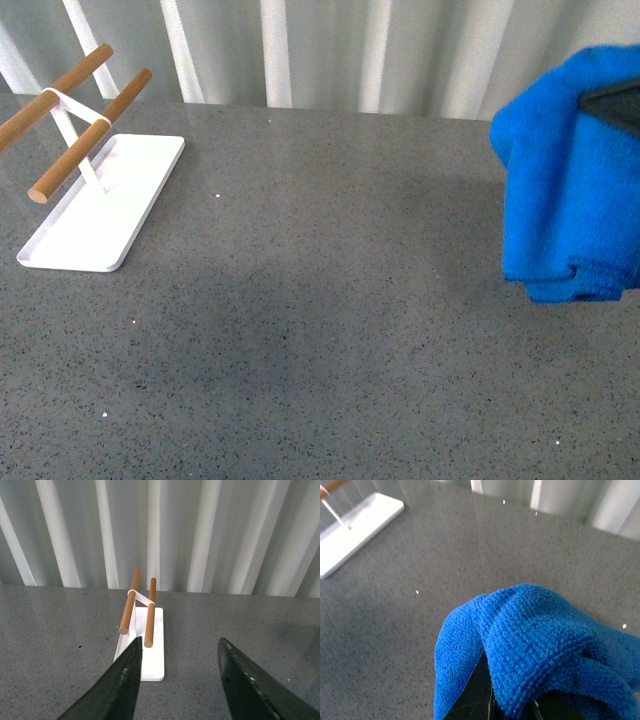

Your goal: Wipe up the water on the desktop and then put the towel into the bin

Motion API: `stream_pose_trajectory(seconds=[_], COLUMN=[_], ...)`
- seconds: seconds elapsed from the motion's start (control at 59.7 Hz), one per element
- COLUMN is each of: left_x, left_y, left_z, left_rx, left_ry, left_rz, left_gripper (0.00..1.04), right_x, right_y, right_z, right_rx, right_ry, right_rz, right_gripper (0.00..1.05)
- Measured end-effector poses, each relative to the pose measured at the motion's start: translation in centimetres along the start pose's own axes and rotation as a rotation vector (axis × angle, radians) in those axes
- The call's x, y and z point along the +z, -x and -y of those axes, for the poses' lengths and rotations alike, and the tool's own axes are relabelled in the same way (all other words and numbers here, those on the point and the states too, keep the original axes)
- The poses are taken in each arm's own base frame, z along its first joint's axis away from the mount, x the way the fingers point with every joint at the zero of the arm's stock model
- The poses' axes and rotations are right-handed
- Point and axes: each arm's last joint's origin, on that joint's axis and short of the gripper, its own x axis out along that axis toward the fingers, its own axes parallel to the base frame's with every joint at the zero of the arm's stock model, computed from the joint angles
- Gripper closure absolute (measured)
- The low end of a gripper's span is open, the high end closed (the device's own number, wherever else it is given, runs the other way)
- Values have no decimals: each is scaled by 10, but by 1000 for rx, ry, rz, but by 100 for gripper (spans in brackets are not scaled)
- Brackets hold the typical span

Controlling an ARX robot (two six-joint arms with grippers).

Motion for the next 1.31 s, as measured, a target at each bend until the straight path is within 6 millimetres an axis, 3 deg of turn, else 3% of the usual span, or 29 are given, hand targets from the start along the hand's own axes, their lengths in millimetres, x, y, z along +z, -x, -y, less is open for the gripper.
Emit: stream_pose_trajectory(seconds=[0.034,0.235,0.436,0.587,0.989,1.307], left_x=[0,0,0,0,0,0], left_y=[0,0,0,0,0,0], left_z=[0,0,0,0,0,0], left_rx=[0,0,0,0,0,0], left_ry=[0,-1,0,0,0,-1], left_rz=[0,0,0,0,0,0], left_gripper=[34,5,7,7,7,7], right_x=[-8,-30,-79,-96,-101,-88], right_y=[-8,-38,-62,-64,-53,-76], right_z=[2,12,22,29,59,81], right_rx=[-5,-7,-10,-16,-70,-109], right_ry=[6,28,35,25,3,36], right_rz=[-46,-187,-373,-421,-429,-455], right_gripper=[100,100,101,101,101,101])
